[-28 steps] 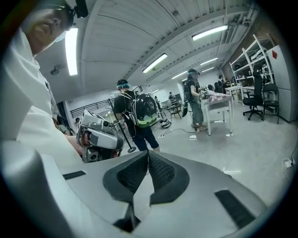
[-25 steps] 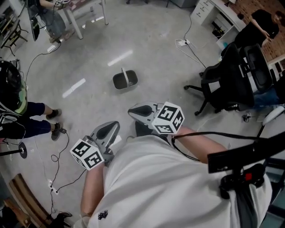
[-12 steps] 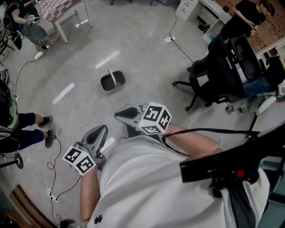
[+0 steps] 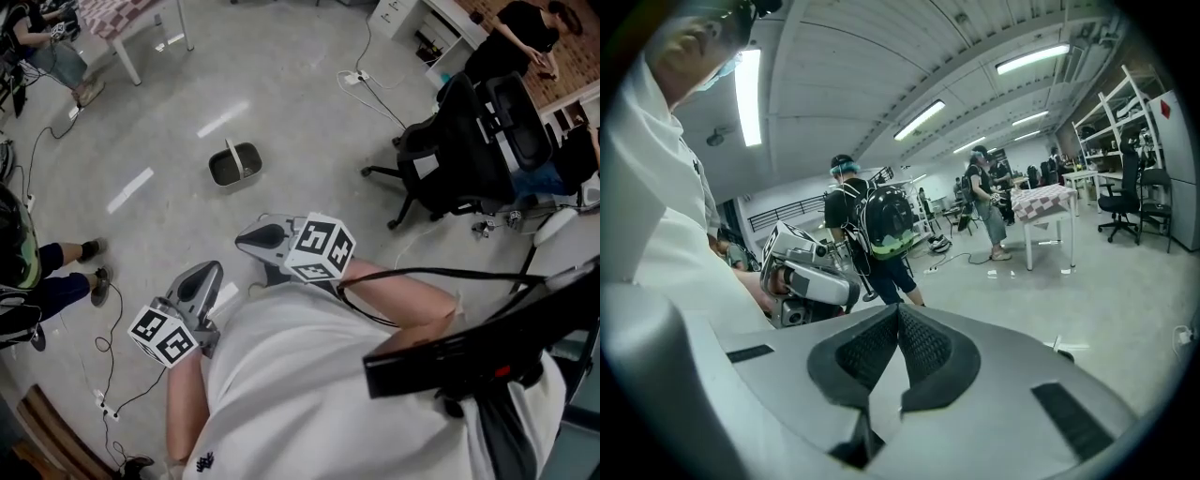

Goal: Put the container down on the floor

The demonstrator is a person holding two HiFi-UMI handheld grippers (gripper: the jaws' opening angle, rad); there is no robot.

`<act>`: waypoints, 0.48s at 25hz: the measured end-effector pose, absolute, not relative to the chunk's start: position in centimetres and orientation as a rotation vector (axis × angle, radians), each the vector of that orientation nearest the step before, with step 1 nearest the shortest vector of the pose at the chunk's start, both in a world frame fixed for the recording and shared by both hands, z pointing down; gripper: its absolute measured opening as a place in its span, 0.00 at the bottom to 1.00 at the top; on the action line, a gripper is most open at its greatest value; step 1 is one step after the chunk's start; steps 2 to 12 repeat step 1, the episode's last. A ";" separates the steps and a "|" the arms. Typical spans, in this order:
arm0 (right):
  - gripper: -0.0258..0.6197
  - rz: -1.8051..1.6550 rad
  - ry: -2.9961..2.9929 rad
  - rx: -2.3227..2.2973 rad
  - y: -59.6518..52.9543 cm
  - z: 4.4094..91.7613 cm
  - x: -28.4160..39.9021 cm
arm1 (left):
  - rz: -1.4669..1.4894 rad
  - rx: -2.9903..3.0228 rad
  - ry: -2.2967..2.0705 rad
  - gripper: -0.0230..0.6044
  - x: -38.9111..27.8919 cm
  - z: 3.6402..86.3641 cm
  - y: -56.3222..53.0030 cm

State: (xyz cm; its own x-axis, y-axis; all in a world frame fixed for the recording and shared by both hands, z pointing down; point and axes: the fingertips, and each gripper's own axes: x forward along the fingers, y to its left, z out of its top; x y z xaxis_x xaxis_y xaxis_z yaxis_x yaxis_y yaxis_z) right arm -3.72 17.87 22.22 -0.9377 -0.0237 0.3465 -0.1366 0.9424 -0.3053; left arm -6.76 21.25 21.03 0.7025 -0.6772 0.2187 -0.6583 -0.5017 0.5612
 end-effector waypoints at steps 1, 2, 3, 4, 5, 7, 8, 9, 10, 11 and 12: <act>0.07 0.465 -2.754 0.117 17.8 22.3 -3.9 | -0.039 2.278 -1.015 0.05 -7.0 21.1 21.2; 0.07 0.465 -2.754 0.117 17.8 22.3 -3.9 | -0.039 2.278 -1.015 0.05 -7.0 21.1 21.2; 0.07 0.465 -2.754 0.117 17.8 22.3 -3.9 | -0.039 2.278 -1.015 0.05 -7.0 21.1 21.2; 0.07 0.465 -2.754 0.117 17.8 22.3 -3.9 | -0.039 2.278 -1.015 0.05 -7.0 21.1 21.2; 0.07 0.465 -2.754 0.117 17.8 22.3 -3.9 | -0.039 2.278 -1.015 0.05 -7.0 21.1 21.2; 0.07 0.465 -2.754 0.117 17.8 22.3 -3.9 | -0.039 2.278 -1.015 0.05 -7.0 21.1 21.2; 0.07 0.465 -2.754 0.117 17.8 22.3 -3.9 | -0.039 2.278 -1.015 0.05 -7.0 21.1 21.2; 0.07 0.465 -2.754 0.117 17.8 22.3 -3.9 | -0.039 2.278 -1.015 0.05 -7.0 21.1 21.2; 0.07 0.465 -2.754 0.117 17.8 22.3 -3.9 | -0.039 2.278 -1.015 0.05 -7.0 21.1 21.2; 0.07 0.465 -2.754 0.117 17.8 22.3 -3.9 | -0.039 2.278 -1.015 0.05 -7.0 21.1 21.2; 0.07 0.465 -2.754 0.117 17.8 22.3 -3.9 | -0.039 2.278 -1.015 0.05 -7.0 21.1 21.2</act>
